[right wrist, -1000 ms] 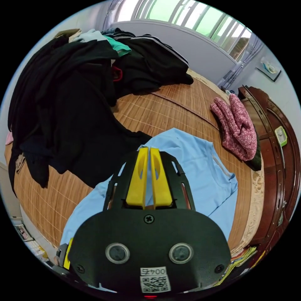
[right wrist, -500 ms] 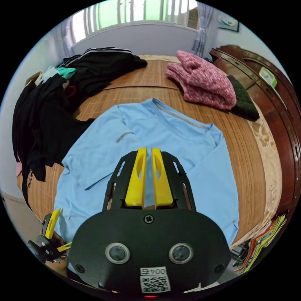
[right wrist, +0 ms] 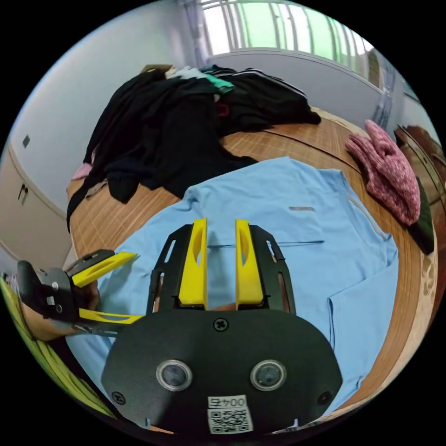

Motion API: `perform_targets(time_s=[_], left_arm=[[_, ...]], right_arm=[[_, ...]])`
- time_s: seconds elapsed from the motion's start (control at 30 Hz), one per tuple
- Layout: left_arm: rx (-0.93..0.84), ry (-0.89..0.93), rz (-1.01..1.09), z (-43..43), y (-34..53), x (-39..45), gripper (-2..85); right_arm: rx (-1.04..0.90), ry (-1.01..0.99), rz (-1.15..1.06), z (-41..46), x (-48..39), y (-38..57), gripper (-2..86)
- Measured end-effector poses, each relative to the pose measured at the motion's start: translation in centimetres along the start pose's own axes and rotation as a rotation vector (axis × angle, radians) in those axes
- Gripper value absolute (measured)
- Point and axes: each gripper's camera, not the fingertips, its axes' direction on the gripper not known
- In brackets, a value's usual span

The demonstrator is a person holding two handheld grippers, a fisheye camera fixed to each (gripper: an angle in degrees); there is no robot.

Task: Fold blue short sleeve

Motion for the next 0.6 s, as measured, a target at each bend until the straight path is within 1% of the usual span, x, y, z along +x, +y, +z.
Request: perform_targets(time_s=[0.17,0.23,0.3,0.4,0.5,0.53,0.6], left_arm=[[0.000,0.002,-0.001,0.1,-0.2,0.0,21.7],[0.001,0.003,0.000,0.1,-0.3,0.1,21.7],[0.001,0.004,-0.002,0.1,-0.4,0.1,21.8],[0.001,0.009,-0.005,0.2,-0.5,0.2,21.8],[0.001,0.007,-0.004,0.2,-0.7,0.4,21.6],[0.002,0.004,-0.001,0.1,-0.7,0.6,21.6],[0.004,0.000,0.003,0.1,-0.8,0.8,21.4]], right_arm=[[-0.100,0.084,-0.100,1.8,-0.8,0.8,11.0],[-0.147,0.144,-0.126,2.3,-0.6,1.0,8.0],[-0.142,0.186,-0.134,1.9,-0.3,1.3,3.1],[-0.096,0.158,-0.126,0.4,0.5,2.1,2.9],[-0.147,0.125,-0.130,0.4,1.7,3.2,8.5],[-0.124,0.110,-0.102,-0.5,2.6,3.7,11.4],[-0.072,0.088,-0.043,-2.4,4.4,4.8,12.7]])
